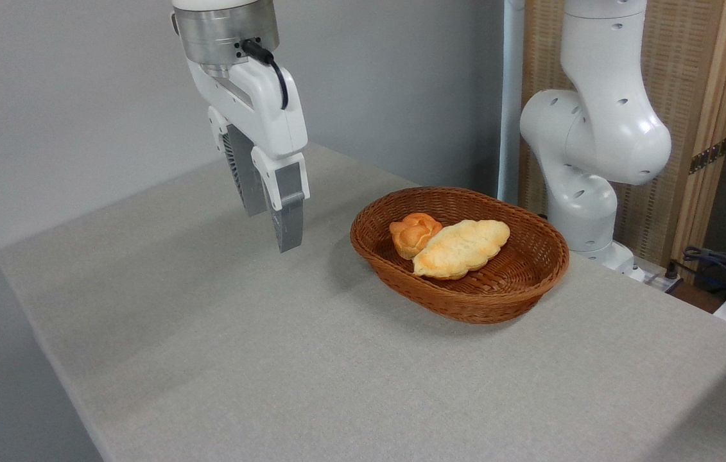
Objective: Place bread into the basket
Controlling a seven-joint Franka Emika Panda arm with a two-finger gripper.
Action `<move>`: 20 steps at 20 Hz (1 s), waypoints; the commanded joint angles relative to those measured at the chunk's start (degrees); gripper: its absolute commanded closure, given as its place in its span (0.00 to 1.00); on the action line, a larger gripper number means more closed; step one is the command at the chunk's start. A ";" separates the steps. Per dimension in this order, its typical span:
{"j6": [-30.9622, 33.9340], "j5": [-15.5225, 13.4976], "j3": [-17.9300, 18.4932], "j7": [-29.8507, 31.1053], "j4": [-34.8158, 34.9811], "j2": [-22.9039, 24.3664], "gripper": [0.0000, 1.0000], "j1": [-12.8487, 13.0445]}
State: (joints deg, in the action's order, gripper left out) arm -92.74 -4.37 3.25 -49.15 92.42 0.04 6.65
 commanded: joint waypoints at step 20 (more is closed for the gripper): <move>3.18 3.23 -1.59 3.80 -3.39 -0.65 0.00 -4.72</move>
State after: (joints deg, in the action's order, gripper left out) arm -91.09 -1.82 1.57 -45.08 90.45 -0.04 2.10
